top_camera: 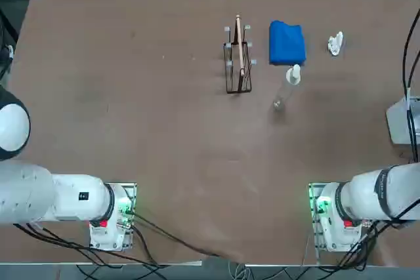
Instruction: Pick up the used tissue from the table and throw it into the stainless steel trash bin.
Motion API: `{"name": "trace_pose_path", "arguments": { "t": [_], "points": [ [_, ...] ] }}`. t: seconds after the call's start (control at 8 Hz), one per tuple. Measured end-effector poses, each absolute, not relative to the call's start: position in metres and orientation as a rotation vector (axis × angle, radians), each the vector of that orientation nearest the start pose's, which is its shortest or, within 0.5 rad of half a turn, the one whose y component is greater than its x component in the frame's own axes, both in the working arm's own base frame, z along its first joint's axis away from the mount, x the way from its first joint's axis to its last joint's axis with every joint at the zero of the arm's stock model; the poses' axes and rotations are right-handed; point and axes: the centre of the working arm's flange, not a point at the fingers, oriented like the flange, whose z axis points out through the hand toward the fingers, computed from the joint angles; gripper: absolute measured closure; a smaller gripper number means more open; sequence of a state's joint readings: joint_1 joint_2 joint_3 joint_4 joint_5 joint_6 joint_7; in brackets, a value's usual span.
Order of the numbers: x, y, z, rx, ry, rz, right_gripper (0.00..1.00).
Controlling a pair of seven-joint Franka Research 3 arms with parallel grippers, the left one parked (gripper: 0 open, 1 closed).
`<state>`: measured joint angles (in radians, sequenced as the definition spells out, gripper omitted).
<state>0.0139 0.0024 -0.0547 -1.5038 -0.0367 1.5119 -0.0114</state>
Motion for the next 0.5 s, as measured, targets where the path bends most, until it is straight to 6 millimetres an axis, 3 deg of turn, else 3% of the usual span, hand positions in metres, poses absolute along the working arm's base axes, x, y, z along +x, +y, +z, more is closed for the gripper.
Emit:
{"name": "trace_pose_path", "arguments": {
  "t": [0.5],
  "points": [
    [0.5493,-0.0263,0.6490,-3.178,0.051,-0.005,0.00]
  ]
}}
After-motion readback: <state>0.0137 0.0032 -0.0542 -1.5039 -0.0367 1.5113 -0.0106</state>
